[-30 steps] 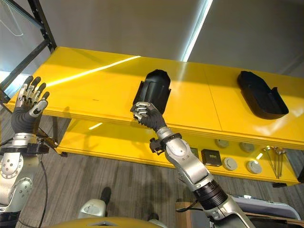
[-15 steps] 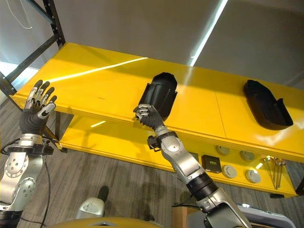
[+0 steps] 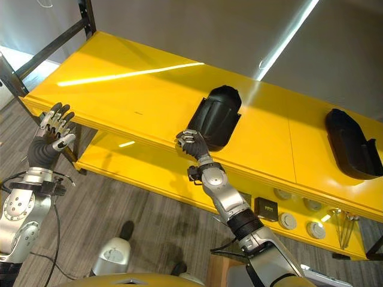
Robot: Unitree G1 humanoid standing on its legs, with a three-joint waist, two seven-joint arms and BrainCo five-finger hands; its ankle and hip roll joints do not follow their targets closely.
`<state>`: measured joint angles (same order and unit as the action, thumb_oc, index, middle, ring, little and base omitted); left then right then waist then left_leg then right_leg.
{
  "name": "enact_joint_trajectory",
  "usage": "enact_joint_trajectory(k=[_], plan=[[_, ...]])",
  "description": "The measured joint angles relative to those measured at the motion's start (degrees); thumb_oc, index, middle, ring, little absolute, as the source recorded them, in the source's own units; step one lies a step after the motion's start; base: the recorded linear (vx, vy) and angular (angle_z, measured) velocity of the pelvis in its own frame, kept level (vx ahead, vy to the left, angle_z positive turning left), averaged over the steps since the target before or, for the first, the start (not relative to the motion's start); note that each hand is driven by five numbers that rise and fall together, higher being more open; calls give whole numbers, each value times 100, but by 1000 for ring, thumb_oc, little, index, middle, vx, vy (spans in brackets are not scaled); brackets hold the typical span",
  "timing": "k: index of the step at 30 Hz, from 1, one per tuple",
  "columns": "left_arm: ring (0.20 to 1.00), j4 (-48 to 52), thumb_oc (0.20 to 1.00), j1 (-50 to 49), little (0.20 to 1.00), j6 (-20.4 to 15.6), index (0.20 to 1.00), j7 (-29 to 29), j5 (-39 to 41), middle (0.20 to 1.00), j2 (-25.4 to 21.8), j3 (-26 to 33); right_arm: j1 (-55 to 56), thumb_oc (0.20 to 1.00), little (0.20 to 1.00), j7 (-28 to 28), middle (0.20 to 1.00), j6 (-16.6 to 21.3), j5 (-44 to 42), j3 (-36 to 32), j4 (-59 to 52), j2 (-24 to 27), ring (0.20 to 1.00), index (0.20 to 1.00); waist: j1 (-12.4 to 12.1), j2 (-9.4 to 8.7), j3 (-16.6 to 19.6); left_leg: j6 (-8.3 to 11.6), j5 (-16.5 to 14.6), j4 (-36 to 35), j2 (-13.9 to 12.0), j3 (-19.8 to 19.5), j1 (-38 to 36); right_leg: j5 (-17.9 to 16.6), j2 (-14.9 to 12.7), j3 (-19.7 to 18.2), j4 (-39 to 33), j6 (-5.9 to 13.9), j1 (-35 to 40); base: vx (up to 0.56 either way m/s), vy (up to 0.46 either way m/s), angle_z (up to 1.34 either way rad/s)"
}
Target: Move parts from the plastic box to the shelf.
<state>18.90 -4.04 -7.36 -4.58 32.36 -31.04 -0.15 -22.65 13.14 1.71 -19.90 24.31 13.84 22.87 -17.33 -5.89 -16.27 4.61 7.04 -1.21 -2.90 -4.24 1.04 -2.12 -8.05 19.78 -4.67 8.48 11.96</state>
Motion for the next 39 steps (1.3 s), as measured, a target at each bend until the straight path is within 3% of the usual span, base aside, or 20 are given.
enact_joint_trajectory(k=[15,22,39], plan=[[1000,-220,1000,-1,1000,-16,1000,264,0,1000,-6,-1,-34,200,200,389,200,287,7,-85,238,-16,200,200,-126,-19,-71,2,-8,24,-4,-36,-9,-1,20,15,0,-3,33,29,-19,1],[1000,-233,1000,-5,1000,-13,1000,414,3,1000,-222,6,-674,200,200,625,200,311,3,-886,661,375,200,200,-172,-74,-97,6,-37,112,-2,-51,-64,-4,24,37,0,-5,147,62,-8,2],[1000,-385,1000,-53,1000,-7,1000,513,11,1000,-226,11,-722,200,200,753,200,345,-1,-918,613,358,200,200,-138,-65,-100,4,-54,118,8,-49,-154,5,14,37,0,-12,235,18,6,0]])
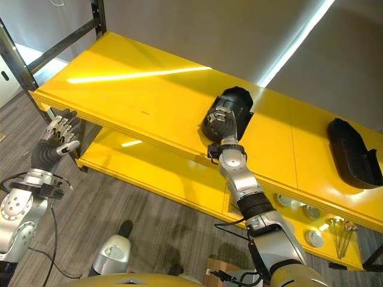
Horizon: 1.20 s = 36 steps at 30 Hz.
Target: Move parts from the plastic box to the shelf.
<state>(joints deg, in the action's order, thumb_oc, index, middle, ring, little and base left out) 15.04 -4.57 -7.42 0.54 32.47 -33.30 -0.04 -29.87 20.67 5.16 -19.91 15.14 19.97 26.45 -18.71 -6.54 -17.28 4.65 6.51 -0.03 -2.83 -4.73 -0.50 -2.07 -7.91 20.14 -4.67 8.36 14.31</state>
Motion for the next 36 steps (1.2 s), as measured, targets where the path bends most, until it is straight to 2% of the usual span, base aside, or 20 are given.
enact_joint_trajectory(k=[2,3,4,5,6,7,8,11,17,19,20,23,26,29,30,35,36], plan=[[1000,0,1000,-79,1000,-3,1000,0,1,1000,0,2,50,200,200,-2,200,25,1,-14,-351,9,200,200,33,3,-2,-1,-1,-1,-2,5,-4,1,-1,-8,0,-1,-3,-8,16,-1],[1000,0,1000,-128,1000,-3,1000,-2,1,1000,1,3,135,200,200,-11,200,25,7,-46,-695,12,200,200,54,6,-4,-1,-1,-4,-3,13,-6,1,-3,-17,0,-1,-12,-36,43,-4],[1000,2,1000,-241,1000,-6,1000,-4,0,1000,6,21,458,200,200,-17,200,87,28,-154,-1506,11,200,200,75,16,-10,-6,-7,-9,0,28,-7,1,-13,-33,1,-1,-19,-30,30,-7],[1000,2,1000,-293,1000,-6,1000,-4,-1,1000,10,34,550,200,200,-17,200,142,109,-160,-1716,11,200,200,99,19,-12,-6,-15,-8,-1,44,-21,0,-15,-55,1,-3,-18,-46,37,-9],[1000,3,1000,-329,1000,-6,1000,-4,-2,1000,10,40,631,278,278,-12,278,143,146,-189,-1867,14,278,278,124,23,-11,-8,-17,-9,-1,61,-30,-1,-18,-67,1,-2,-15,-42,24,-7],[1000,3,1000,-350,1000,-10,1000,-4,-2,1000,10,44,743,620,620,-2,620,151,186,-247,-2015,21,620,620,159,27,-11,-10,-19,-8,-2,72,-36,-1,-21,-76,1,-3,-19,-48,28,-6],[1000,8,1000,-359,1000,-23,1000,-4,-2,1000,19,44,958,1000,1000,29,1000,151,186,-319,-2271,76,1000,1000,175,38,-16,-12,-21,-13,-4,95,-36,5,-34,-91,15,-10,-36,-70,42,-12],[1000,25,1000,-559,1000,-136,1000,-25,-2,1000,117,222,1780,1000,1000,247,1000,221,197,-822,-3092,230,1000,1000,374,149,-14,-46,-44,-13,-6,245,-68,25,-91,-258,81,-42,-124,-100,48,-23],[1000,40,1000,-573,1000,-207,1000,-167,54,1000,345,372,2510,1000,1000,481,1000,262,223,-1593,-3913,390,1000,1000,880,403,97,-76,-51,-42,-27,562,-55,-47,-136,-610,159,-8,-380,-103,27,-29],[1000,65,1000,-551,1000,-226,1000,-187,116,1000,429,488,2581,1000,1000,593,1000,274,223,-1686,-3952,495,1000,1000,1166,480,172,-77,-47,-87,-56,664,-89,-110,-129,-745,133,7,-447,-171,-17,-32],[1000,232,1000,-583,1000,-230,1000,-190,119,1000,474,565,2918,1000,1000,596,1000,275,234,-1999,-4098,581,1000,1000,1275,537,277,-86,-21,-141,-77,761,-88,-125,-123,-793,138,35,-510,-181,-42,-31],[1000,471,1000,-627,1000,-296,1000,-297,122,1000,542,801,3406,1000,1000,627,1000,280,238,-2496,-4162,585,1000,1000,1465,611,491,-72,-10,-296,-140,981,-182,-149,-85,-1035,127,28,-653,-158,-53,-42],[1000,490,1000,-619,1000,-305,1000,-357,151,1000,542,900,3823,1000,1000,674,1000,281,234,-2786,-4159,630,1000,1000,1778,619,667,-51,2,-428,-202,1188,-309,-153,-34,-1200,75,39,-718,-152,-92,-33],[1000,517,1000,-627,1000,-304,1000,-387,270,1000,538,912,4052,1000,1000,778,1000,280,228,-3033,-4146,639,1000,1000,1942,612,779,-16,-13,-457,-247,1310,-323,-177,10,-1339,46,31,-753,-86,-86,-32],[1000,527,1000,-606,1000,-281,1000,-383,342,1000,544,894,4187,1000,1000,822,1000,281,229,-3166,-4150,640,1000,1000,2114,582,814,10,-33,-462,-286,1388,-372,-203,39,-1401,0,17,-767,-110,-135,-28],[1000,651,1000,-610,1000,-220,1000,-407,395,1000,578,880,4379,1000,1000,819,1000,280,220,-3385,-4149,673,1000,1000,2444,525,1006,134,-131,-447,-407,1783,-508,-225,186,-1889,-34,-75,-973,-69,-115,-50],[1000,690,1000,-609,1000,-220,1000,-412,398,1000,578,875,4358,1000,1000,812,1000,280,215,-3380,-4149,679,1000,1000,2424,517,1017,146,-155,-447,-398,1842,-547,-250,213,-2044,-35,-103,-1020,-65,-82,-79]])
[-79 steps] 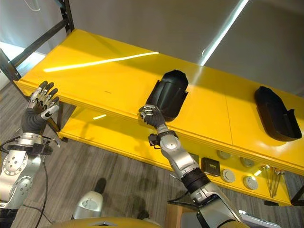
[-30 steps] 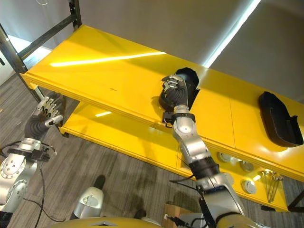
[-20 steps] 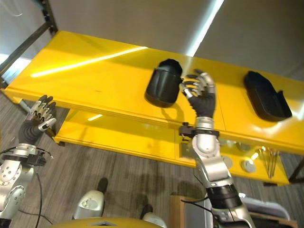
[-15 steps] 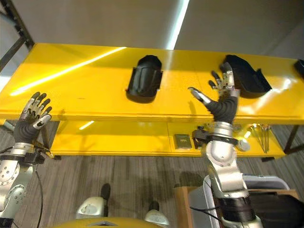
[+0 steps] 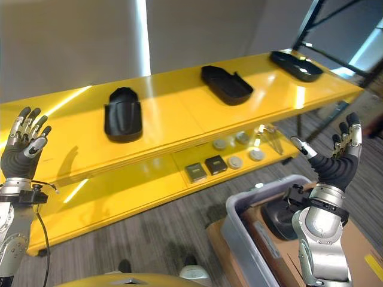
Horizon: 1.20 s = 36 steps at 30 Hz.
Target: Move parts from the plastic box to the shelf.
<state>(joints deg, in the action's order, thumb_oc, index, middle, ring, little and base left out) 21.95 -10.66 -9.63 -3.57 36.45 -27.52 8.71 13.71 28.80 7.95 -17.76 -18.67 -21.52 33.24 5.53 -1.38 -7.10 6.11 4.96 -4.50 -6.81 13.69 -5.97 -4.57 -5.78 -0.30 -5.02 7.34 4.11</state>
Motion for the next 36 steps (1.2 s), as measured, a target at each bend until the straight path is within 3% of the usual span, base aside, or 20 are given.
enact_joint_trajectory(k=[3,4,5,6,7,9,11,13,17,19,21,22,23,24,26,27,28,31,34,36], plan=[[1000,3,1000,27,1000,2,1000,-117,-1,1000,4,-116,-58,1000,1000,3,1000,-1,-55,17,2,10,1000,1000,23,-48,26,1,-200,43,132,-102,-157,-148,97,-558,4,13,-171,-138,-107,-110],[1000,1,1000,20,1000,-21,1000,-211,-2,1000,35,-137,-194,1000,1000,-4,1000,-12,-109,120,21,23,1000,1000,-124,-127,1,-123,-441,223,393,-702,-117,-219,127,-960,74,42,-348,-107,-63,-153],[1000,-15,1000,3,1000,-36,1000,-292,-2,1000,61,-152,-384,1000,1000,-20,1000,-15,-114,259,50,55,1000,1000,-370,-173,-8,-508,-725,390,771,-1498,-71,-252,138,-1423,121,28,-563,-156,-70,-342],[1000,-12,1000,27,1000,-39,1000,-435,-7,1000,129,-187,-986,1000,1000,-125,1000,14,-131,450,208,176,1000,1000,-726,-185,-20,-1135,-934,644,1546,-2803,159,-199,53,-1981,64,-53,-993,-135,-56,-349],[1000,-49,1000,140,1000,-41,1000,-439,-10,1000,163,-192,-1161,1000,1000,-120,1000,39,-192,430,364,225,1000,1000,-769,-41,-24,-1009,-958,760,1523,-2807,253,-126,84,-1916,87,106,-1116,-111,-43,-291],[1000,-80,1000,351,1000,-27,1000,-426,-10,1000,252,-188,-901,1000,1000,-74,1000,23,-305,299,597,189,1000,1000,-461,7,-91,-986,-1047,861,1349,-2524,272,-71,184,-1307,791,206,-1270,-35,-14,-74],[1000,-72,1000,381,1000,-29,1000,-368,-6,1000,86,-129,-512,1000,1000,-67,1000,35,-336,106,632,180,1000,1000,-295,-131,-119,-869,-1088,990,1366,-2345,222,-252,132,-1173,478,93,-969,-52,-8,-39],[1000,-170,1000,378,1000,-29,1000,-368,-1,1000,24,-65,-184,1000,1000,-95,1000,61,-377,-56,646,41,1000,1000,-203,-143,-202,-805,-1126,1039,1358,-2056,99,-506,132,-1216,332,69,-908,-66,-13,-55],[1000,-266,1000,491,1000,-17,1000,-369,48,1000,19,-19,-107,1000,1000,-239,1000,58,-645,-55,682,-22,1000,1000,-89,-11,-453,-818,-1232,1042,1332,-1626,-58,-668,138,-1248,111,17,-845,-55,-61,-60],[1000,-240,1000,450,1000,-10,1000,-382,43,1000,8,3,-129,1000,1000,-329,1000,58,-682,-36,678,-77,1000,1000,-73,-21,-533,-794,-1290,1050,1300,-1329,-147,-606,121,-894,83,2,-945,-19,-129,-78],[1000,-184,1000,165,1000,18,1000,-442,43,1000,58,166,-467,1000,1000,-531,1000,56,-720,68,658,-136,1000,1000,-593,263,-722,-851,-1376,990,932,-488,-337,-153,-70,455,300,76,-1122,-52,-210,-185],[1000,-188,1000,157,1000,47,1000,-460,43,1000,65,226,-532,1000,1000,-554,1000,56,-721,148,651,-158,1000,1000,-549,245,-757,-860,-1384,1160,871,-419,-276,-133,-275,815,454,95,-1101,38,-334,-140],[1000,-203,1000,125,1000,63,1000,-439,42,1000,49,368,-758,1000,1000,-454,1000,28,-708,510,664,-165,1000,1000,-656,231,-769,-855,-1391,1151,722,-211,-302,9,-634,1112,1096,207,-1214,95,-350,-65],[1000,-237,1000,139,1000,64,1000,-436,44,1000,40,394,-819,1000,1000,-441,1000,25,-701,614,657,-165,1000,1000,-707,229,-770,-821,-1397,1152,687,-194,-316,18,-719,1106,1197,224,-1199,102,-315,-56],[1000,-254,1000,226,1000,108,1000,-440,58,1000,-107,527,-949,1000,1000,-397,1000,-52,-576,920,617,-189,1000,1000,-834,35,-784,-539,-1459,1210,589,-264,-389,-24,-1096,1063,1123,237,-574,95,-247,-19],[1000,-236,1000,219,1000,112,1000,-452,58,1000,-218,614,-1010,1000,1000,-390,1000,-99,-516,989,619,-199,1000,1000,-950,-64,-790,-399,-1501,1217,538,-239,-435,-37,-1111,1106,1009,444,-403,126,-289,-29],[1000,-253,1000,210,1000,119,1000,-487,62,1000,-135,676,-1150,1000,1000,-376,1000,-151,-469,1034,668,-187,1000,1000,-990,65,-837,-288,-1479,1239,358,-219,-456,-125,-909,1153,992,338,-361,145,-284,-25],[1000,-239,1000,182,1000,124,1000,-613,227,1000,-94,789,-1274,1000,1000,-360,1000,-298,-445,1025,647,-124,1000,1000,-969,202,-818,-11,-1297,1220,-207,-220,-455,16,-345,1337,1026,28,-373,162,-327,-10],[1000,-221,1000,262,1000,122,1000,-640,222,1000,146,843,-1061,1000,1000,-423,1000,-313,-453,502,643,-30,1000,1000,-845,198,-814,123,-1212,1277,-588,-244,-377,329,-28,1454,1324,-215,-553,172,-356,-3],[1000,-233,1000,315,1000,123,1000,-659,223,1000,242,840,-939,1000,1000,-458,1000,-315,-491,302,667,42,1000,1000,-781,185,-808,111,-1203,1411,-686,-265,-275,468,13,1487,1584,-311,-705,132,-226,-2]])
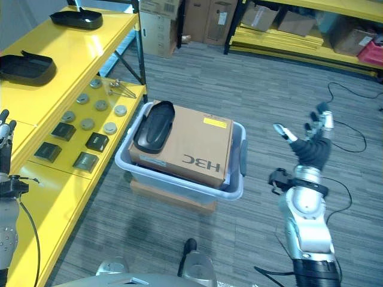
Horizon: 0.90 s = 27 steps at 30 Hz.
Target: Move parts from the plastic box to the shelf.
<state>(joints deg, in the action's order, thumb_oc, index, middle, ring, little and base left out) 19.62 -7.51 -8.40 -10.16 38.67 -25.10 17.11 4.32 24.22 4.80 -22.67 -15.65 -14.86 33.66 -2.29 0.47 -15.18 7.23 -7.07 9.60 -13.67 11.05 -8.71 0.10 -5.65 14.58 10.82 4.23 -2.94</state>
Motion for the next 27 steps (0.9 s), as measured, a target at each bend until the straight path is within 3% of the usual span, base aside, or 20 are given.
enact_joint_trajectory(k=[4,6,8,10,12,15,17,18,19,20,23,27], plan=[[1000,-13,1000,24,1000,32,1000,-99,-12,1000,44,-20,31,1000,1000,-46,1000,-3,-62,-71,4,11,1000,1000,57,-38,25,-117,287,355,-28,-36,139,181,-8,-83,236,-133,-110,115,-168,-12],[1000,-87,1000,81,1000,43,1000,-160,-77,1000,45,-44,8,1000,1000,-76,1000,-29,-62,-52,57,2,1000,1000,32,-50,19,125,484,1173,-80,-242,557,268,14,-109,261,-200,-125,95,-92,-9],[1000,-337,1000,100,1000,46,1000,-232,-356,1000,27,-40,8,1000,1000,-122,1000,-34,-58,11,53,9,1000,1000,-68,-92,70,17,885,2167,36,-729,1243,197,2,-222,-90,-393,74,92,51,-16],[1000,-751,1000,71,1000,42,1000,-240,-622,1000,-60,-46,11,1000,1000,-137,1000,-29,-56,120,63,0,1000,1000,-98,-98,216,0,405,1577,415,-745,1493,144,-91,-235,-408,-386,107,106,118,-7],[1000,-915,1000,93,1000,44,1000,-233,-635,1000,-103,-40,36,1000,1000,-176,1000,-27,-54,130,100,-3,1000,1000,-69,-2,267,-61,490,290,734,-531,1479,127,-142,-186,-565,-410,115,121,194,5],[1000,-908,1000,71,1000,41,1000,-223,-634,1000,-130,-287,391,1000,1000,-246,1000,-61,-60,165,195,-53,1000,1000,-13,65,245,-204,678,-75,726,-309,1549,75,-226,50,-514,-407,162,26,169,2],[1000,-896,1000,-99,1000,44,1000,-199,-639,1000,-119,-643,593,1000,1000,-426,1000,-84,-66,193,152,-37,1000,1000,54,118,246,-308,608,-9,827,-449,1321,3,-354,-60,-503,-243,53,26,168,-57],[1000,-896,1000,-79,1000,43,1000,-190,-640,1000,-127,-701,672,1000,1000,-520,1000,-112,-66,161,180,24,1000,1000,161,295,222,-340,658,-329,831,-502,1134,-122,-312,-88,-520,-33,-2,73,180,-38],[1000,-899,1000,-74,1000,42,1000,-189,-640,1000,-127,-700,671,1000,1000,-523,1000,-112,-66,160,184,18,1000,1000,160,289,219,-342,667,-336,835,-498,1129,-132,-315,-89,-518,-22,-1,72,142,-12],[1000,-856,1000,59,1000,51,1000,-215,-637,1000,-131,-700,776,1000,1000,-660,1000,-245,-115,322,314,-87,1000,1000,256,36,75,-476,728,-560,1123,-433,1059,-297,-534,-119,-768,175,85,78,119,-2],[1000,-818,1000,235,1000,54,1000,-226,-639,1000,-138,-725,466,1000,1000,-782,1000,-392,-103,927,568,-233,1000,1000,124,-191,68,-641,785,-567,1372,-362,1004,-716,-704,-123,-1179,241,304,76,108,7],[1000,-619,1000,346,1000,42,1000,-334,-649,1000,-239,-873,-716,1000,1000,-701,1000,-548,-32,1654,1179,-292,1000,1000,-399,-79,-101,-664,746,-575,1442,-494,868,-822,-742,89,-1397,352,621,-26,77,20]])
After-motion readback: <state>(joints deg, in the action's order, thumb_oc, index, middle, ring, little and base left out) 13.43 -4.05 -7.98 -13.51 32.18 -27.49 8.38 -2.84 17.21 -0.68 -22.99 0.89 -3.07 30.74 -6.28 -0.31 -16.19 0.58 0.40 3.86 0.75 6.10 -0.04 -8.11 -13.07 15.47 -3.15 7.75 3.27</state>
